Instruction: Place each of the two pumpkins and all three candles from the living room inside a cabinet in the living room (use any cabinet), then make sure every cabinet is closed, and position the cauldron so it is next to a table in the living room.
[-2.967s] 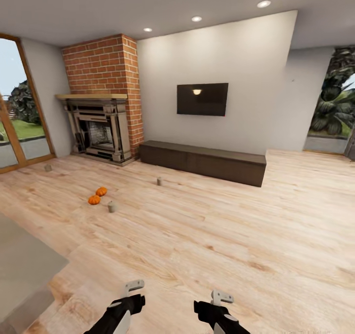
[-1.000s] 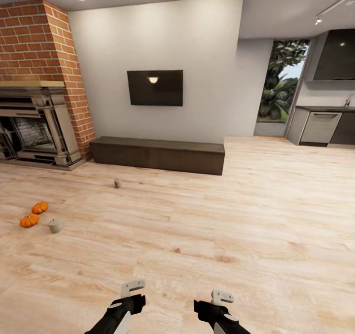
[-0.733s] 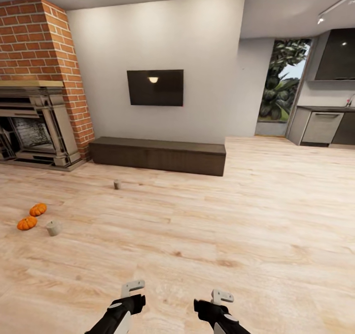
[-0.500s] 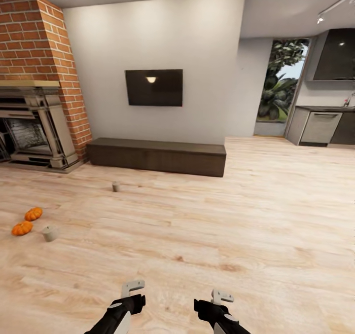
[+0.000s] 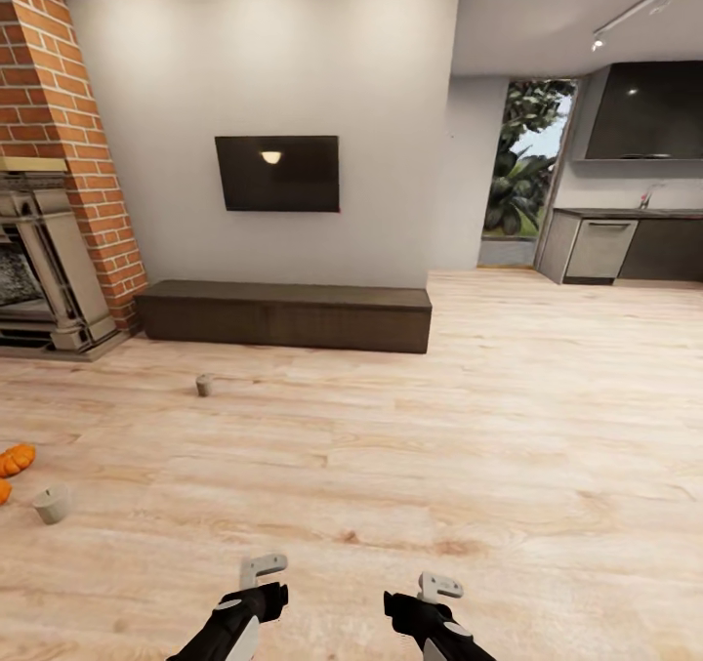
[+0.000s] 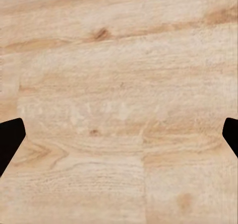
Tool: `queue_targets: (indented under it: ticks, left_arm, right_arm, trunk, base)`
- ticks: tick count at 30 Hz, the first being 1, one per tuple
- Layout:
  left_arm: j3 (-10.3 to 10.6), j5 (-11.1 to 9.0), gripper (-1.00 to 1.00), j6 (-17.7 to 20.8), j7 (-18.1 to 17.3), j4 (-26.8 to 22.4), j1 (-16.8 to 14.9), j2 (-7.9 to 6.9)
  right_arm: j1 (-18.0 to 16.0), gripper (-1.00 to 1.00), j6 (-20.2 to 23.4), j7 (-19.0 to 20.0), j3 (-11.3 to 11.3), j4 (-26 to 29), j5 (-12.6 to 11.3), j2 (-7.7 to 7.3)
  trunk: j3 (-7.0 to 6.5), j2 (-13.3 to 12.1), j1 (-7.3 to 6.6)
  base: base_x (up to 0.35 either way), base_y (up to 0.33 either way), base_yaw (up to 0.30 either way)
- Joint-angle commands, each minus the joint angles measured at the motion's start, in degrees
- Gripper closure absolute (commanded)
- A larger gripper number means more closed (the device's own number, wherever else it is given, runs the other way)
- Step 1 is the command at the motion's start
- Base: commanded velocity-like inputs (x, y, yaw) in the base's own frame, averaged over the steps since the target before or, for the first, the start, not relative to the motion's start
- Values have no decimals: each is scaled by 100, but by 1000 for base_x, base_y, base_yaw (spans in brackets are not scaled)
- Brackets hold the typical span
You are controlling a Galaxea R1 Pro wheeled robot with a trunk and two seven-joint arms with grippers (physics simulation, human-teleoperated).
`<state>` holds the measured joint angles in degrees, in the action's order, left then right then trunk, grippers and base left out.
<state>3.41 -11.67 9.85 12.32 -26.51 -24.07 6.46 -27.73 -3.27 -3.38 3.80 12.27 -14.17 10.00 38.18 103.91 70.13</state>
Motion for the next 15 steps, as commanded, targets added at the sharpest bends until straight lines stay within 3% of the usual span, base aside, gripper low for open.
queue_targets:
  ticks: [1,15]
  left_arm:
    - [36,-55,-100,26,43,-12,-1,0]
    - [36,-38,-100,26,42,-12,-1,-3]
  right_arm:
    - [-4,-100,-23,-31,42,-3,-51,0]
    - [-4,-100,-30,-22,42,-4,-50,0]
  trunk:
    - [6,2,2]
    - [6,2,2]
  base:
    - [270,168,-11]
    - [270,165,-1]
